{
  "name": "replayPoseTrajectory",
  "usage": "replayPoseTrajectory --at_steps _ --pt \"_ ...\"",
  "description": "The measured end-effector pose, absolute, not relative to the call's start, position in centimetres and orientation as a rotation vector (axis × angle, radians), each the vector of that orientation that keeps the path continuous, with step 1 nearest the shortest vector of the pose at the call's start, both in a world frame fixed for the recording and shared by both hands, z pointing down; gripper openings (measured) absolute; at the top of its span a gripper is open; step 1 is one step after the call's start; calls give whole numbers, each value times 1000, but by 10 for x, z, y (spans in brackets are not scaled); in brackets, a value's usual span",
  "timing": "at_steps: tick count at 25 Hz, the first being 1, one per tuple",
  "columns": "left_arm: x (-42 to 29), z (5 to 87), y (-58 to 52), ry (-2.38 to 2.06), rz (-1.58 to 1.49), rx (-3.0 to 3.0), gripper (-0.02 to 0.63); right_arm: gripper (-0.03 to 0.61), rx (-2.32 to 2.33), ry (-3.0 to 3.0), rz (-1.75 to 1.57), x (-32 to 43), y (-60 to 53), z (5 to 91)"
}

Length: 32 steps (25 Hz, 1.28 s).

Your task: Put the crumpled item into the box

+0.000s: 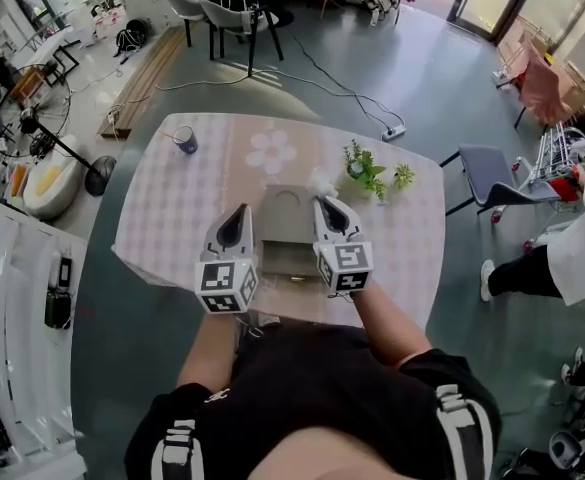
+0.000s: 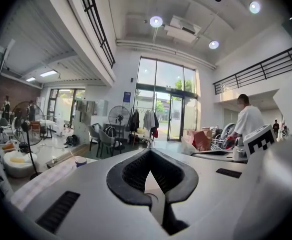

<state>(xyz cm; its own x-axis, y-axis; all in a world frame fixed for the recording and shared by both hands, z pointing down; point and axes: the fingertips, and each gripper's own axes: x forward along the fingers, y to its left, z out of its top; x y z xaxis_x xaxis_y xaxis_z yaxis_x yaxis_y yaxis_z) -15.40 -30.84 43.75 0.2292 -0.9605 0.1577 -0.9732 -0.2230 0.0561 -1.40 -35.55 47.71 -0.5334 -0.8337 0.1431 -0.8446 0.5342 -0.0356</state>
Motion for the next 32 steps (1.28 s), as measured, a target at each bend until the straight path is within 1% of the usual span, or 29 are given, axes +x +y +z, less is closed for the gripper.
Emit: replayPoseTrajectory --at_steps 10,14,18,24,28,32 --pt "-180 457 -284 -1889 142 2260 2 21 1243 -2596 211 -57 -330 528" --pt "-191 468 -278 -1902 134 2215 2 21 1164 -2554 303 -67 -322 560" --pt "-196 480 -272 -1904 127 2179 2 21 1122 -2499 451 -65 -316 592" --pt "-204 493 -274 -1896 107 2136 2 21 1057 -2416 505 -63 -309 631" --pt "-203 500 -277 -1867 97 2126 2 21 1028 -2353 657 -59 -301 658" --pt "-196 502 -278 -1839 105 2141 2 21 1025 -2283 738 -46 -290 678"
